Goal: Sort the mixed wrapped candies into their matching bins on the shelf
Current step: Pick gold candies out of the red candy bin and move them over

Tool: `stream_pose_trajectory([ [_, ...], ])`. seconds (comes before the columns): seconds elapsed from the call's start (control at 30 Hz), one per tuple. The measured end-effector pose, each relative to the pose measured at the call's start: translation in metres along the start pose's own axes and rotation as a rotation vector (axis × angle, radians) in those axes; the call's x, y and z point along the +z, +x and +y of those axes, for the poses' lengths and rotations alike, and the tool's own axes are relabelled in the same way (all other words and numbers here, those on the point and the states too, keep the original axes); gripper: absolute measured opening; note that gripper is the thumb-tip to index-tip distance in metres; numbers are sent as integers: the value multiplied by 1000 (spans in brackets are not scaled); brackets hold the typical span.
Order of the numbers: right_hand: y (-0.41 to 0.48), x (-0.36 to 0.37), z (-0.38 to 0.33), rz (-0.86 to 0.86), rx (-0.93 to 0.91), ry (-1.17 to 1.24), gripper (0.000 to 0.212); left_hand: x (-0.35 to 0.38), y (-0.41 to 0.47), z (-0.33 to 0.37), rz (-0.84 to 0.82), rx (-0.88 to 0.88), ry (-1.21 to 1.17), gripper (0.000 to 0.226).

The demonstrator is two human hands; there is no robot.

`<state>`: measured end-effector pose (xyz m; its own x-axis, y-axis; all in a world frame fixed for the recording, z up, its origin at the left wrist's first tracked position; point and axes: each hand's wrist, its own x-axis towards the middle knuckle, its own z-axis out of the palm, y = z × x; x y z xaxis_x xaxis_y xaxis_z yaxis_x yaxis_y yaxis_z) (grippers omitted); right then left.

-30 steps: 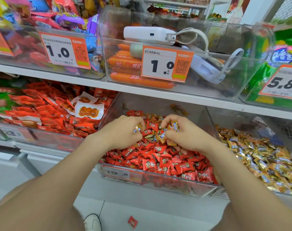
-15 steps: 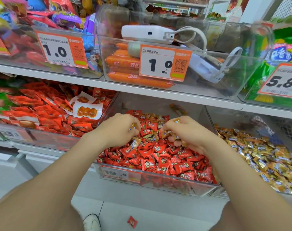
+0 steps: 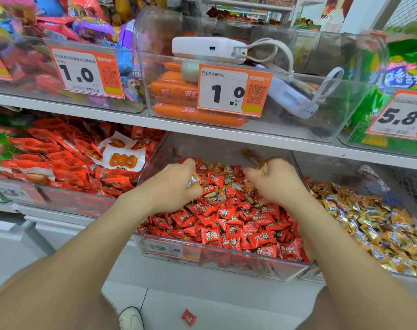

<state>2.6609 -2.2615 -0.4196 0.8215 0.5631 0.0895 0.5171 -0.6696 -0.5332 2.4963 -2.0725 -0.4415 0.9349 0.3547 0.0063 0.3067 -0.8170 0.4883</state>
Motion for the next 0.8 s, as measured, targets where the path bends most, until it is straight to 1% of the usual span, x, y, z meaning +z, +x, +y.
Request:
stream_pose_trajectory([
  [0.07, 5, -3, 5, -1, 1, -12, 48, -2, 2, 4, 63, 8, -76, 18],
  [0.13, 8, -5, 10, -26, -4, -35, 40, 0, 5, 8, 114, 45, -61, 9],
  [0.2, 9, -7, 14, -69, -72, -77, 19, 5, 10, 14, 132, 59, 29, 4],
  [0.23, 7, -8, 15, -104, -116, -99, 13, 8, 13, 16, 122, 55, 78, 3],
  [0.3, 3, -8, 15, -180, -157, -131, 21, 17, 20, 21, 95, 37, 189, 9],
  [0.4, 2, -7, 19, -216, -138, -235, 26, 28, 30, 25, 25, -8, 361, 31],
  [0.47, 0, -4, 21, -242, -136, -352, 39, 34, 35, 26, -14, -27, 445, 43],
  [0.53, -3, 0, 20, -280, -144, -474, 49, 38, 40, 26, -57, -30, 490, 48],
  [0.6, -5, 4, 17, -298, -148, -532, 47, 41, 44, 26, -105, -38, 511, 46],
  [0.63, -3, 6, 16, -300, -162, -512, 40, 42, 45, 26, -116, -43, 519, 45],
  [0.7, -2, 5, 14, -314, -175, -410, 17, 43, 46, 26, -99, -38, 515, 40],
  [0.73, -2, 2, 13, -323, -167, -342, 15, 43, 46, 26, -77, -27, 497, 36],
  [0.8, -4, -6, 14, -292, -129, -197, 23, 42, 46, 23, -33, 6, 439, 28],
])
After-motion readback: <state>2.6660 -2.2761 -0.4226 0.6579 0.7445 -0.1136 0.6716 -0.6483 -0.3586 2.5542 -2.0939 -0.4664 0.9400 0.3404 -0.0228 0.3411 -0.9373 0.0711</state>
